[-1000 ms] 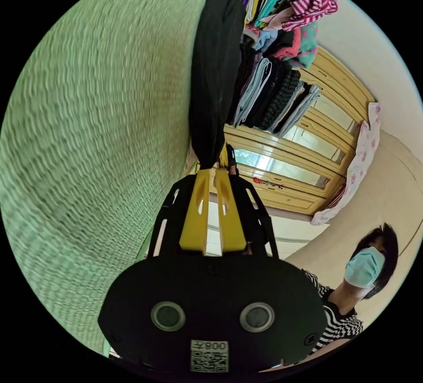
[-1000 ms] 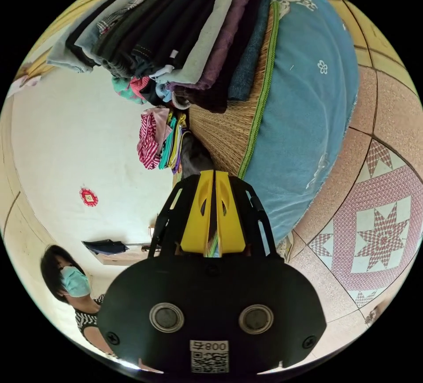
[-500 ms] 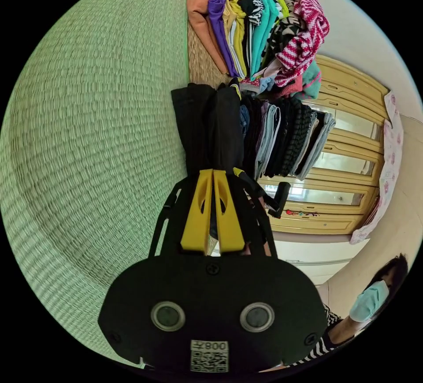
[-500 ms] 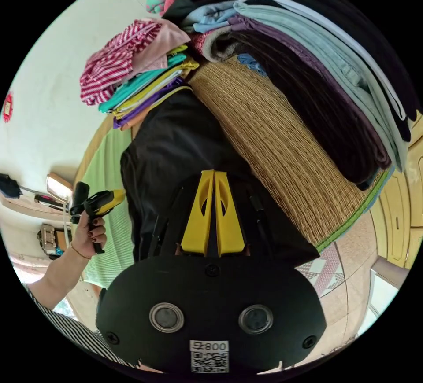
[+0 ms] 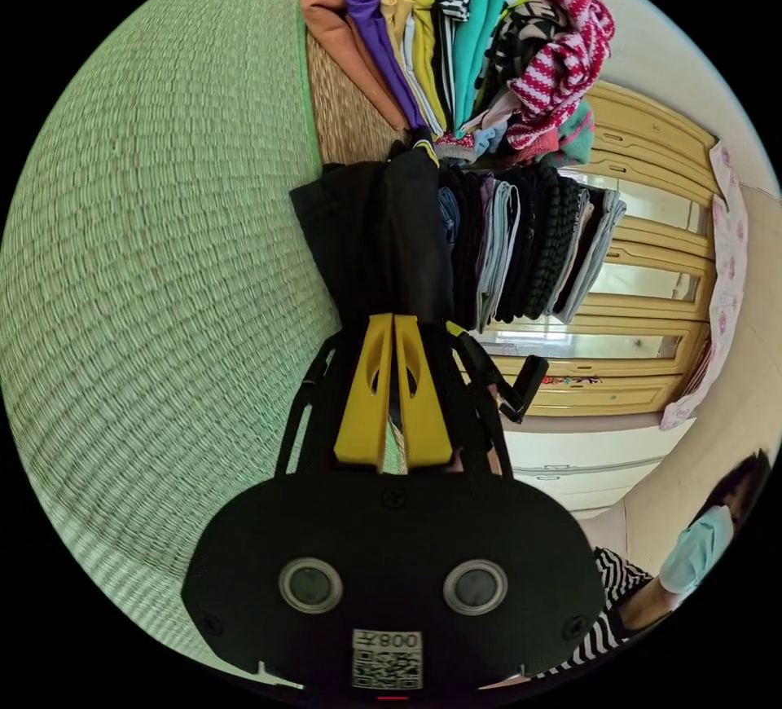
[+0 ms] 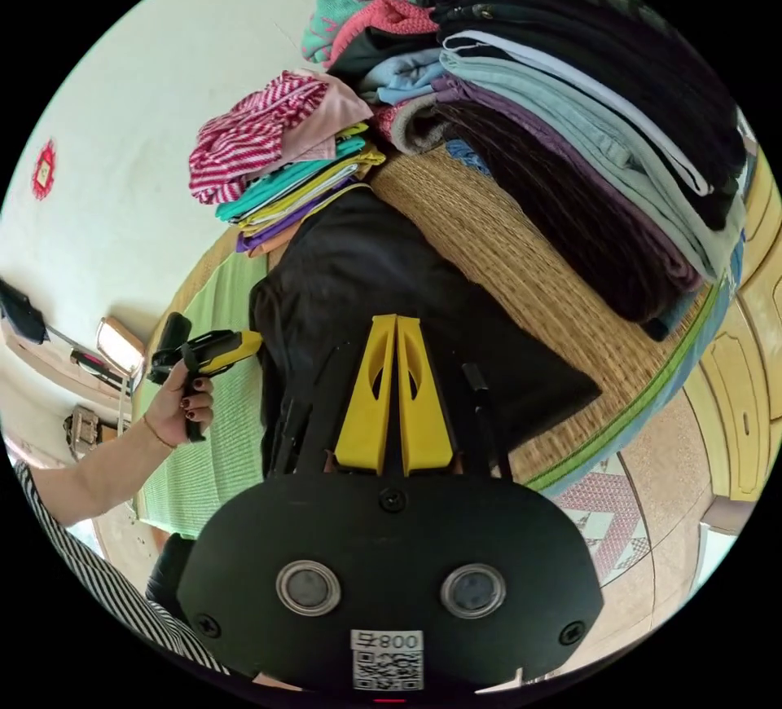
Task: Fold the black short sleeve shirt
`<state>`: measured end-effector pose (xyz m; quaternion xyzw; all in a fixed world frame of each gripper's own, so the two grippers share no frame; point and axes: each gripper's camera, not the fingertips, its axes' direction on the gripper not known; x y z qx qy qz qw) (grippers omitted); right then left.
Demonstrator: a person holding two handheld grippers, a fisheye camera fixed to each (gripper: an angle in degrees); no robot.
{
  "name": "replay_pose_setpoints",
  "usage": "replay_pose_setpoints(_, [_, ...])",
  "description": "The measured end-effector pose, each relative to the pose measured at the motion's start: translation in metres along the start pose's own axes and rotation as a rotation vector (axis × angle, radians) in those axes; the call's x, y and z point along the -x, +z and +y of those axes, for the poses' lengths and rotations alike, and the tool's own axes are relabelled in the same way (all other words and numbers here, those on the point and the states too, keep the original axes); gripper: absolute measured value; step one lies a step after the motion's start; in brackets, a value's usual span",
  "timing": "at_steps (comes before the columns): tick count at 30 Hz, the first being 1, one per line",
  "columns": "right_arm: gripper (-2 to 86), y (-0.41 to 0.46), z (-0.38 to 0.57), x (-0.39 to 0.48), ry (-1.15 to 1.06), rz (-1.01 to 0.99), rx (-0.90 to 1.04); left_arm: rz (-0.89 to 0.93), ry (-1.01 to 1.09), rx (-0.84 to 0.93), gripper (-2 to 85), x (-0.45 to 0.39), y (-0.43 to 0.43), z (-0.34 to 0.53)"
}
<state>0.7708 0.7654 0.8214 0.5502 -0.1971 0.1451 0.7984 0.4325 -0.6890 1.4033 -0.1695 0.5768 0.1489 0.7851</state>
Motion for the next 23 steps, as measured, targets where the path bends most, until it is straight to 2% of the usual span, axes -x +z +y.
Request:
replay_pose_setpoints(4, [0.0, -0.005, 0.063, 0.032, -0.057, -0.082, -0.011, -0.038, -0.008, 0.001, 0.0, -0.001, 0.008, 0.015])
replay_pose_setpoints(6, [0.1, 0.004, 0.085, 0.049, -0.112, -0.056, 0.031, -0.030, 0.003, 0.006, 0.0, -0.006, 0.013, 0.025])
replay_pose_setpoints(8, [0.1, 0.026, 0.109, 0.064, -0.176, 0.060, 0.102, -0.072, 0.059, 0.011, 0.0, -0.021, 0.015, 0.042])
replay_pose_setpoints(12, [0.2, 0.031, 0.131, 0.069, -0.175, 0.077, 0.068, -0.136, 0.212, -0.020, 0.0, -0.049, 0.003, 0.079])
replay_pose_setpoints(15, [0.3, 0.030, 0.142, 0.070, -0.151, 0.058, 0.066, -0.242, 0.388, -0.048, 0.1, -0.085, -0.017, 0.126])
replay_pose_setpoints(17, [0.5, 0.021, 0.149, 0.079, -0.163, 0.076, 0.019, -0.373, 0.515, -0.052, 0.1, -0.109, -0.028, 0.172])
replay_pose_setpoints(19, [0.9, 0.012, 0.151, 0.090, -0.187, 0.100, -0.035, -0.485, 0.559, -0.053, 0.1, -0.118, -0.027, 0.204])
replay_pose_setpoints(23, [3.8, 0.006, 0.133, 0.128, -0.278, 0.079, -0.137, -0.697, 0.584, 0.055, 0.2, -0.119, 0.007, 0.248])
